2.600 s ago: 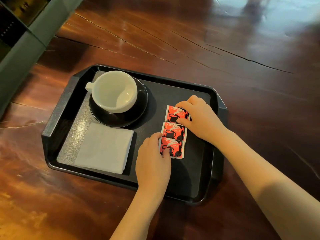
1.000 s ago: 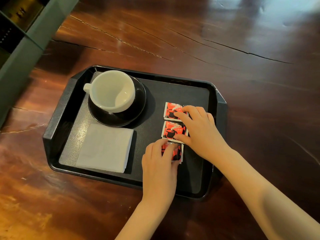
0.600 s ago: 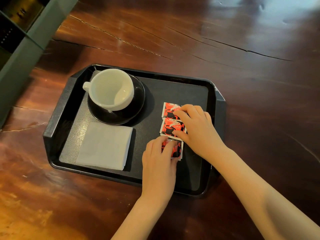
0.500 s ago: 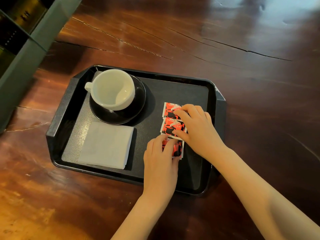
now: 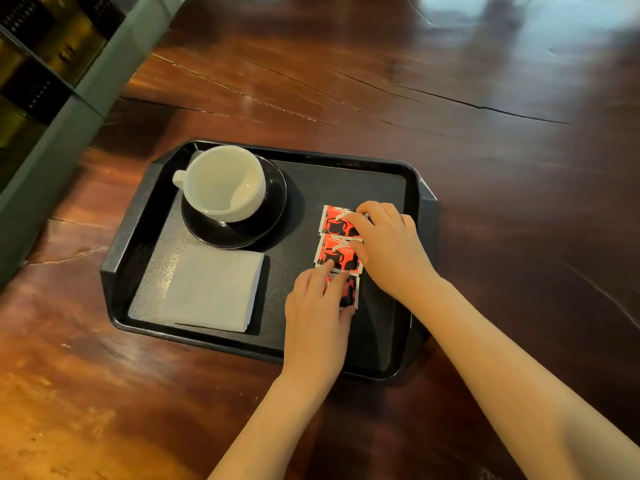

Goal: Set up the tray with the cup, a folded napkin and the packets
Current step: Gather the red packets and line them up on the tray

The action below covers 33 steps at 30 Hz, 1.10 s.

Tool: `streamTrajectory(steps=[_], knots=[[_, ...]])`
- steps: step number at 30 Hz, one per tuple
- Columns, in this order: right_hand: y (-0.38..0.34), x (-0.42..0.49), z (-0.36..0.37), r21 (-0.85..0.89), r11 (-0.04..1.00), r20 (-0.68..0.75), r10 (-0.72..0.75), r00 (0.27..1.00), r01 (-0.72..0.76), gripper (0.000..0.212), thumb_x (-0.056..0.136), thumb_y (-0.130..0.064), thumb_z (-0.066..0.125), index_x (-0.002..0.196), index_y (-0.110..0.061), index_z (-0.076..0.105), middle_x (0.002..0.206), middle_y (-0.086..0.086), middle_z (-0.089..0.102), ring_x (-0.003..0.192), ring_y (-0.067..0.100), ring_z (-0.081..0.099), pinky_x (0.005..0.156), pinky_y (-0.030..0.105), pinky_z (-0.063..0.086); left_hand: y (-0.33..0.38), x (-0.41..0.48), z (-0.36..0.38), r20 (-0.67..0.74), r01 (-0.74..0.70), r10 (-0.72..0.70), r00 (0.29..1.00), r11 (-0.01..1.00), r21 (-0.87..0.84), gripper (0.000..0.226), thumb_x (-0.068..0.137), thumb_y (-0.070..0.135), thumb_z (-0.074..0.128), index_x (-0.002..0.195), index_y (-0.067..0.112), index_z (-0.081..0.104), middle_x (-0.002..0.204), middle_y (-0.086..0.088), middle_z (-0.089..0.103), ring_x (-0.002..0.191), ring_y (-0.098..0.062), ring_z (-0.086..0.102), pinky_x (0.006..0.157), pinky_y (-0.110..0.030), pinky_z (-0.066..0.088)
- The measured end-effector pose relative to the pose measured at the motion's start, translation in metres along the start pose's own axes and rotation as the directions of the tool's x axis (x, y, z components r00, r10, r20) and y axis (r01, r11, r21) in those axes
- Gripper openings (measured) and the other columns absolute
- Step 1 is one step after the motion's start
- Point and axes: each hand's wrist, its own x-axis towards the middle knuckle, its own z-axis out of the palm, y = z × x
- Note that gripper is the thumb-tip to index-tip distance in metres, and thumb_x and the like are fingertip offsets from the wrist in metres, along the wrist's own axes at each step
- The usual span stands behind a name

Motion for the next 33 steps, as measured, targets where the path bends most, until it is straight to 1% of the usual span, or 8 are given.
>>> streamTrajectory(steps=[4, 9, 18, 21, 26, 29, 31, 33], knots=[[0.0, -0.004, 0.001, 0.039, 0.999, 0.003, 0.008, 1.0, -0.008, 0.042, 0.095, -0.024, 0.047, 0.136, -0.019, 0.039, 0.14, 0.003, 0.04, 0.13, 0.02, 0.032, 0.107, 0.037, 0.026, 0.002, 0.001, -0.004, 0.022, -0.038, 0.038, 0.999, 0.999, 0.009, 0.05, 0.082, 0.018, 0.067, 0.13, 0.019, 0.052, 0.142, -0.003, 0.045, 0.132, -0.024, 0.037, 0.103, -0.041, 0.035], [0.001, -0.016, -0.005, 0.054, 0.996, -0.026, 0.07, 0.997, -0.069, 0.047, 0.093, -0.032, 0.049, 0.137, -0.019, 0.038, 0.141, 0.001, 0.04, 0.132, 0.019, 0.031, 0.109, 0.037, 0.023, -0.003, 0.006, -0.011, 0.121, -0.083, 0.077, 0.99, 0.995, 0.047, 0.06, 0.089, 0.031, 0.057, 0.143, 0.026, 0.031, 0.153, 0.002, 0.025, 0.141, -0.017, 0.017, 0.111, -0.037, 0.021], [-0.004, -0.016, 0.0, 0.017, 0.994, -0.024, 0.11, 0.994, -0.109, 0.05, 0.093, -0.032, 0.049, 0.139, -0.018, 0.035, 0.144, 0.002, 0.038, 0.135, 0.019, 0.029, 0.111, 0.036, 0.022, -0.013, 0.011, -0.005, 0.053, -0.124, 0.123, 0.991, 0.992, 0.02, 0.055, 0.082, 0.029, 0.067, 0.133, 0.018, 0.047, 0.142, -0.004, 0.043, 0.132, -0.025, 0.036, 0.104, -0.04, 0.034], [-0.007, -0.021, -0.003, 0.074, 0.988, -0.053, 0.137, 0.989, -0.133, 0.049, 0.092, -0.03, 0.051, 0.138, -0.017, 0.037, 0.142, 0.002, 0.041, 0.134, 0.019, 0.03, 0.111, 0.036, 0.022, -0.018, 0.008, -0.003, -0.011, -0.152, 0.152, 0.988, 0.987, -0.041, 0.056, 0.076, 0.025, 0.074, 0.127, 0.017, 0.052, 0.135, -0.006, 0.05, 0.125, -0.023, 0.042, 0.098, -0.036, 0.038], [-0.021, -0.046, 0.0, 0.176, 0.968, -0.139, 0.202, 0.969, -0.177, 0.04, 0.091, -0.026, 0.053, 0.129, -0.015, 0.048, 0.133, 0.003, 0.051, 0.126, 0.018, 0.04, 0.104, 0.032, 0.03, -0.027, -0.009, -0.013, -0.041, -0.11, 0.104, 0.994, 0.969, -0.22, 0.054, 0.083, 0.019, 0.067, 0.132, 0.019, 0.046, 0.139, -0.002, 0.043, 0.127, -0.01, 0.03, 0.098, -0.01, 0.016], [-0.032, -0.059, 0.01, 0.259, 0.938, -0.103, 0.264, 0.959, -0.23, 0.041, 0.091, -0.023, 0.053, 0.131, -0.016, 0.045, 0.13, 0.002, 0.052, 0.121, 0.015, 0.042, 0.097, 0.028, 0.037, -0.029, -0.015, -0.012, 0.007, -0.085, 0.091, 0.996, 0.954, -0.289, 0.057, 0.087, 0.016, 0.061, 0.139, 0.019, 0.037, 0.144, 0.002, 0.036, 0.132, -0.007, 0.025, 0.09, 0.006, 0.007], [-0.038, -0.061, 0.015, 0.339, 0.9, -0.082, 0.319, 0.944, -0.275, 0.042, 0.092, -0.02, 0.051, 0.133, -0.016, 0.043, 0.13, 0.002, 0.051, 0.121, 0.013, 0.041, 0.095, 0.025, 0.038, -0.03, -0.014, -0.011, 0.036, -0.058, 0.075, 0.997, 0.939, -0.338, 0.061, 0.089, 0.016, 0.059, 0.142, 0.019, 0.03, 0.148, 0.003, 0.031, 0.135, -0.006, 0.022, 0.092, 0.007, 0.005], [-0.042, -0.06, 0.017, 0.485, 0.815, -0.094, 0.41, 0.907, -0.318, 0.042, 0.093, -0.018, 0.05, 0.134, -0.016, 0.042, 0.133, 0.003, 0.049, 0.122, 0.013, 0.042, 0.096, 0.025, 0.039, -0.03, -0.009, -0.013, 0.056, -0.008, 0.038, 0.998, 0.891, -0.453, 0.063, 0.091, 0.017, 0.056, 0.145, 0.022, 0.024, 0.151, 0.004, 0.028, 0.135, -0.002, 0.021, 0.102, -0.004, 0.01]])
